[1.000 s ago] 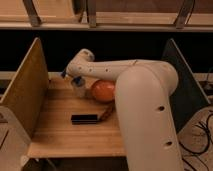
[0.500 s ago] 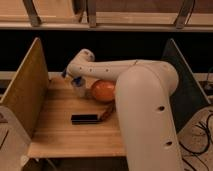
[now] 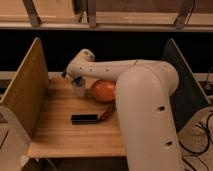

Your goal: Place the white sponge in the ceramic cup

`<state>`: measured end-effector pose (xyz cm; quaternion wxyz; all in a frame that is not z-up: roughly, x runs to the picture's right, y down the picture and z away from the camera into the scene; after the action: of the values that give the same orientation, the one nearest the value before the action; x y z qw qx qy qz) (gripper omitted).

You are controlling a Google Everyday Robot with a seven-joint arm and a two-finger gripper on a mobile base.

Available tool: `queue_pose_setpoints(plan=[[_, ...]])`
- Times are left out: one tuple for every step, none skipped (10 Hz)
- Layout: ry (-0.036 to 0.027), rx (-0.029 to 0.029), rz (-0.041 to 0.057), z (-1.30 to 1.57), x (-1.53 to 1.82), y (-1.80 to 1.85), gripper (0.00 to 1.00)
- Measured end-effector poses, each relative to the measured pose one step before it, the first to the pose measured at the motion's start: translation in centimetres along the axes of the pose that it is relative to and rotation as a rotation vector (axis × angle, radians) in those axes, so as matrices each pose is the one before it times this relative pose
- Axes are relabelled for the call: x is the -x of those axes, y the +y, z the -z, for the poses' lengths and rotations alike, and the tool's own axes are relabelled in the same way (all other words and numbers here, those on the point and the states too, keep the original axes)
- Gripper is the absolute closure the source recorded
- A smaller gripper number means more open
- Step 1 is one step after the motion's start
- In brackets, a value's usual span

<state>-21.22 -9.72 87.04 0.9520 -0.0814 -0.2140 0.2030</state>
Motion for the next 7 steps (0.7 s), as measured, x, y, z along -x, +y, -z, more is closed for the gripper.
queue_pose_setpoints(plan=[[0.00004,-0.00002,-0.00003,0.0,-0.005,-0.001,0.93],[-0.00002,-0.00009,0.00001,0.005,0.001,-0.006,0.84],[0.00001,0.00007,0.00001,-0.004,-0.002,0.005,0.76],[-0.00002,0.00003,0.00003,-0.001,0.003,0.002,0.64],[-0.00001,-0.00002,0.00002,0.002,0.001,-0.001,0.56],[0.00003,0.0,0.00006,0.0,-0.003,0.001,0.45],[-0.00001,0.00001,-0.00003,0.0,0.001,0.0,0.36]])
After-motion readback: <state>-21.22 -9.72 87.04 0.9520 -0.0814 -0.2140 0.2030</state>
